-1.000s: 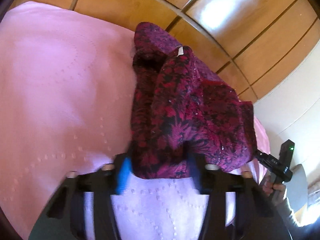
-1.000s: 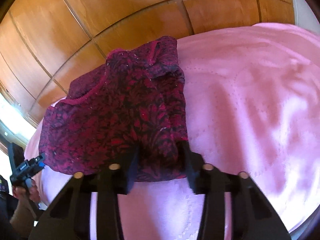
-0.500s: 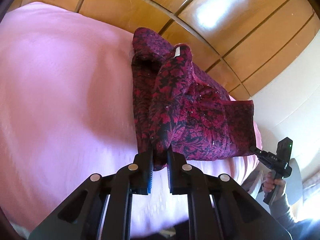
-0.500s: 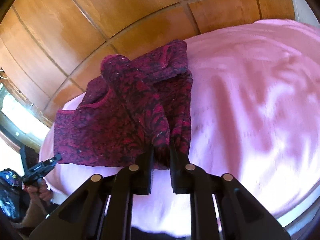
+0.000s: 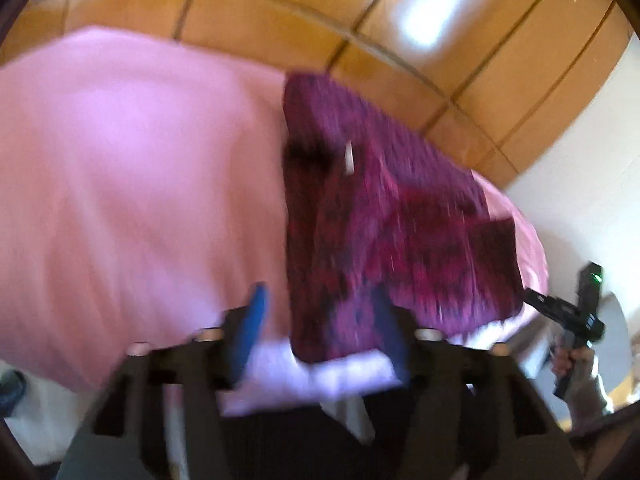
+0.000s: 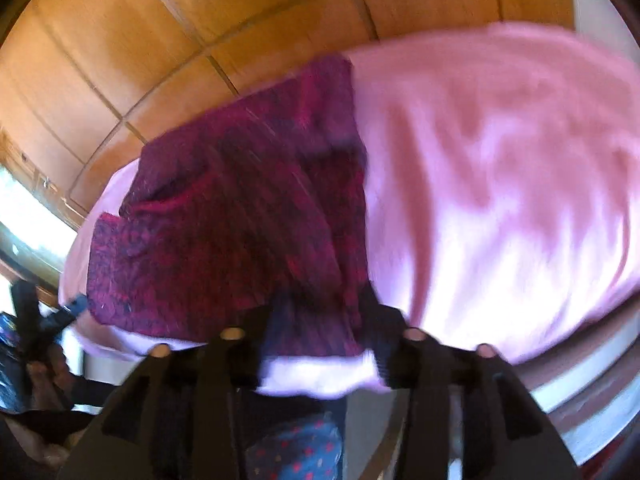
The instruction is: Fold small clothes
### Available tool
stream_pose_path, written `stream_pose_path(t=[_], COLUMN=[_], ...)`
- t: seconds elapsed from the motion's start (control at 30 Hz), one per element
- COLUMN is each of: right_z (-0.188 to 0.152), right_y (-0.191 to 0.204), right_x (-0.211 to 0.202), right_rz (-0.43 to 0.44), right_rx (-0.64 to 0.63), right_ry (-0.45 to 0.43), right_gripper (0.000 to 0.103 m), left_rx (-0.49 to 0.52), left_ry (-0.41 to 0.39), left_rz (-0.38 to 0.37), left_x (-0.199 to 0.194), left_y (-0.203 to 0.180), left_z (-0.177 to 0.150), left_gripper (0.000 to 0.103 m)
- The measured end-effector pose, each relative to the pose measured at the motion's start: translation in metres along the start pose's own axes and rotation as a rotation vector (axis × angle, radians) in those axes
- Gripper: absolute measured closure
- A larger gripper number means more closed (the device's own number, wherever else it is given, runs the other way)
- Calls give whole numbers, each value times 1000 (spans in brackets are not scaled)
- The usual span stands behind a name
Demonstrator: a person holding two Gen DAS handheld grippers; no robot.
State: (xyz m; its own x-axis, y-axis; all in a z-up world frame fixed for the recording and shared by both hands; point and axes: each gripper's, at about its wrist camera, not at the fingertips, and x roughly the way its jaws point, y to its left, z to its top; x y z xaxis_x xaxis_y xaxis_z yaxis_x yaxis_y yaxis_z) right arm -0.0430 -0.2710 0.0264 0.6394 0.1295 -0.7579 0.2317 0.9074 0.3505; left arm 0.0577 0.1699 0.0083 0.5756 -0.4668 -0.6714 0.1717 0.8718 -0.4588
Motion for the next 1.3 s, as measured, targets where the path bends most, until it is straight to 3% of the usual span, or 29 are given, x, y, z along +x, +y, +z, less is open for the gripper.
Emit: stream_pose_path(t=[0.13, 0.3, 0.4, 0.47, 0.5, 0.53, 0.63, 0.73, 0.9, 0.93, 1.2, 1.3], right_z=[28, 50, 53, 57, 56, 56, 55, 56, 55, 54, 49, 45], right_y=[38, 72, 75, 67, 57, 48, 21, 17, 16, 13, 16, 27], right_x=[1, 29, 51, 62, 60, 64, 77, 87, 86, 87, 84, 81], right_rz=[-46, -81, -117, -160, -174, -212, -183, -183, -183, -181, -215, -257], right_rx=[-144, -266, -289, -261, -244, -224, -111, -102, -111, -102, -109, -158], right_ry=[-116, -175, -151, -128, -124, -116, -82, -81, -92, -93, -126, -140], right_gripper=[59, 63, 82, 88, 89, 89, 89, 88, 83, 78, 76, 79], left_rx=[62, 155, 173, 179, 181, 177, 122, 130, 149, 164, 227, 251], left_ry=[-68, -48, -12, 18, 23, 21, 55, 79, 30, 26, -5, -21], left_rz=[11, 5, -19, -16, 4, 29, 86, 122, 53, 58, 109, 117], left_x=[4, 36, 58, 71, 75, 77, 97, 109, 93, 92, 88, 82], left_y=[-8, -27, -33, -36, -36, -33, -18, -15, -24, -27, -40, -47], left_z=[27, 47, 52, 54, 54, 54, 54, 52, 59, 59, 52, 49], left_gripper=[43, 43, 43, 75, 85, 88, 89, 88, 75, 75, 75, 85])
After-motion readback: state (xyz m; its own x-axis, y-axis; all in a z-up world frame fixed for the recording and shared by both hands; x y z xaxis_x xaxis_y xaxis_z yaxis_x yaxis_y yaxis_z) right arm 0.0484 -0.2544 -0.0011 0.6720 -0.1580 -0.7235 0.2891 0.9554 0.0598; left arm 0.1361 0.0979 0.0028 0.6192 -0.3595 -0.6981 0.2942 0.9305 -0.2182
